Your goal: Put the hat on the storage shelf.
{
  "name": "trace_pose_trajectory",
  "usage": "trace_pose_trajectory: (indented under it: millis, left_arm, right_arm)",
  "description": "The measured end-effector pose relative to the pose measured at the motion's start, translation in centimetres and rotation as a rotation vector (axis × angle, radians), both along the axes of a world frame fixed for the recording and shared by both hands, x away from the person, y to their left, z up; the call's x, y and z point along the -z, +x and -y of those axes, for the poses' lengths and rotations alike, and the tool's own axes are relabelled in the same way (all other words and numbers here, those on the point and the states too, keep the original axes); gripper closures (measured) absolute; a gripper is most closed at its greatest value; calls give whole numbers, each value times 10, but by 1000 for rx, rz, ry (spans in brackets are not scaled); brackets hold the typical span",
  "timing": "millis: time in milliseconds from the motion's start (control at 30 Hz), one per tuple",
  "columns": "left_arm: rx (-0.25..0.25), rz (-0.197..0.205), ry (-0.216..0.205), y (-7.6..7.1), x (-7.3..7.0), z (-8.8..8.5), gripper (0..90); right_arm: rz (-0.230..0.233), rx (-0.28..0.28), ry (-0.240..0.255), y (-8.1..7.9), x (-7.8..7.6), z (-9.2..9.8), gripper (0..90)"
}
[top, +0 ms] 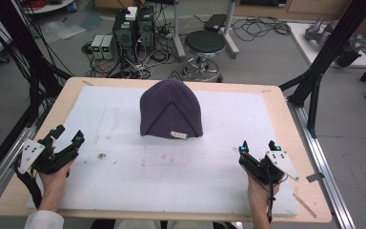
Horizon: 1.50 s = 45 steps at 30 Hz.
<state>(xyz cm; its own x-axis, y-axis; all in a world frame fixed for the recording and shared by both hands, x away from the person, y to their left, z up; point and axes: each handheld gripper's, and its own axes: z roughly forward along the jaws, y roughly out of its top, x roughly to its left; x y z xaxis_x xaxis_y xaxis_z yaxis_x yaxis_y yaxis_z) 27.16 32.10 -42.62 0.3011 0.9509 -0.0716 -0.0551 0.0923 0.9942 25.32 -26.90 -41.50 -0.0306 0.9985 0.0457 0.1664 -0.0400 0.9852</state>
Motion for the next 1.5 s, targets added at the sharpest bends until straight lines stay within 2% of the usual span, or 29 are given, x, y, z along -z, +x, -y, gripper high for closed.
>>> trace_pose_trajectory:
  millis: [100,233,467,867,933,1000,1100,1133,1233,1500]
  left_arm:
    - [-3,-4,-3,-2,2,-1,282]
    - [-1,-1,-5,-4,2,-2,282]
    - [-3,-3,-12,-4,2,-3,283]
    - [-1,-4,-21,-2,4,-5,289]
    - [2,-5,-22,-2,4,-5,290]
    - [6,-7,-21,-2,4,-4,290]
    - [7,0,-24,-2,4,-3,290]
    - [8,-1,-23,-2,4,-3,290]
    - [10,-4,-25,-1,4,-3,290]
    - [9,-4,-30,-1,4,-4,291]
  right_arm:
    - [5,-3,-24,0,0,-2,118]
    - [5,-10,-24,0,1,-3,118]
    - [-1,-2,3,0,1,0,118]
    - [-14,8,21,1,2,4,118]
    - [-18,10,29,1,2,4,118]
    - [41,10,42,-2,7,6,119]
    - [14,26,94,-2,12,12,119]
    - [17,36,95,-3,11,14,119]
    - [30,52,97,-5,11,19,119]
    - [21,39,60,-4,11,15,119]
